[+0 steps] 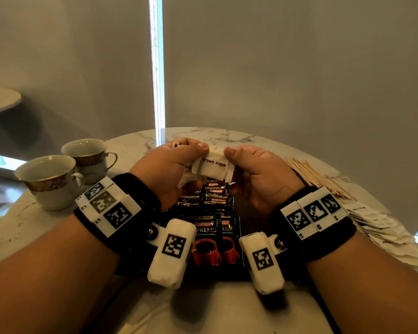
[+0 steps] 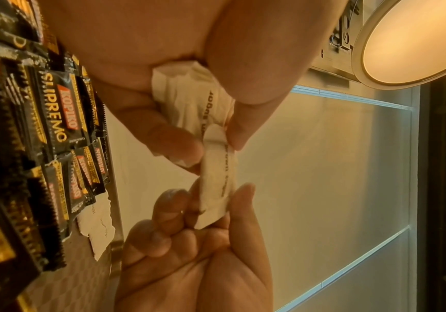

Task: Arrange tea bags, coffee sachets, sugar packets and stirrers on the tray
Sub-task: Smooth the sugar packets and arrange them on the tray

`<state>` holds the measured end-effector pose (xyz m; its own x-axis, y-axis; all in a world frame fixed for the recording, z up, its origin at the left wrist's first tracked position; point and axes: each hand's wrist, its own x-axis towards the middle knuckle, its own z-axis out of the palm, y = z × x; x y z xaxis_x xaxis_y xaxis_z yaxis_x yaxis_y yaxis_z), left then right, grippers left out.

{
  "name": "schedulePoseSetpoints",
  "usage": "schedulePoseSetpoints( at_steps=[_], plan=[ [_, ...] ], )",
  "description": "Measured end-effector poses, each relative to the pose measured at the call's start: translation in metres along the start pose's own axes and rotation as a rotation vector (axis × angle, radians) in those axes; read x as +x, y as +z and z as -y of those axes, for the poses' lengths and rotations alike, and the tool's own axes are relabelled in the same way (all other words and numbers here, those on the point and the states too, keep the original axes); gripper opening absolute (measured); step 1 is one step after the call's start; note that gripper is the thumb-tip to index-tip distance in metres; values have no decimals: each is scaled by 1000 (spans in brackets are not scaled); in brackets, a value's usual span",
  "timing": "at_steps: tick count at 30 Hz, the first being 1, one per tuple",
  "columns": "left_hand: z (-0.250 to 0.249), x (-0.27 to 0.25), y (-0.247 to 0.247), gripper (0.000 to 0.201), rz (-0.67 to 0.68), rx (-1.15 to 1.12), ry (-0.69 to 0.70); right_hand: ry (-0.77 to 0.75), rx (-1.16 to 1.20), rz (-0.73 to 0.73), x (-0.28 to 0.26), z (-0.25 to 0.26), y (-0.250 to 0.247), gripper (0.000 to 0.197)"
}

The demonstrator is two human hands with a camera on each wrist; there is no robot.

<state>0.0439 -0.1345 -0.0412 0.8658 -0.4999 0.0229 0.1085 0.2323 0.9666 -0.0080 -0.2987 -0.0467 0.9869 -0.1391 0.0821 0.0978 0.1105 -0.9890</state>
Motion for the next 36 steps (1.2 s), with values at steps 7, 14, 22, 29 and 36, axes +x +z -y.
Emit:
schedulePoseSetpoints(
  at_steps=[7, 14, 22, 29, 36],
  plan=[
    [0, 4, -2, 18, -41, -114, -10, 30, 31, -194, 14, 10, -26, 5],
    [0, 5, -7, 21, -54, -143, -19, 242, 250, -507, 42, -5, -87, 14],
    [-1, 5, -7, 16, -67, -141, -24, 501, 114, -514, 40, -18, -94, 29],
    [0, 6, -8, 16, -51, -143, -37, 497, -43, -480, 45, -24, -94, 43],
    [0, 7, -8, 19, -47, -143, -33, 455, -68, -492, 48, -30, -92, 47]
  ],
)
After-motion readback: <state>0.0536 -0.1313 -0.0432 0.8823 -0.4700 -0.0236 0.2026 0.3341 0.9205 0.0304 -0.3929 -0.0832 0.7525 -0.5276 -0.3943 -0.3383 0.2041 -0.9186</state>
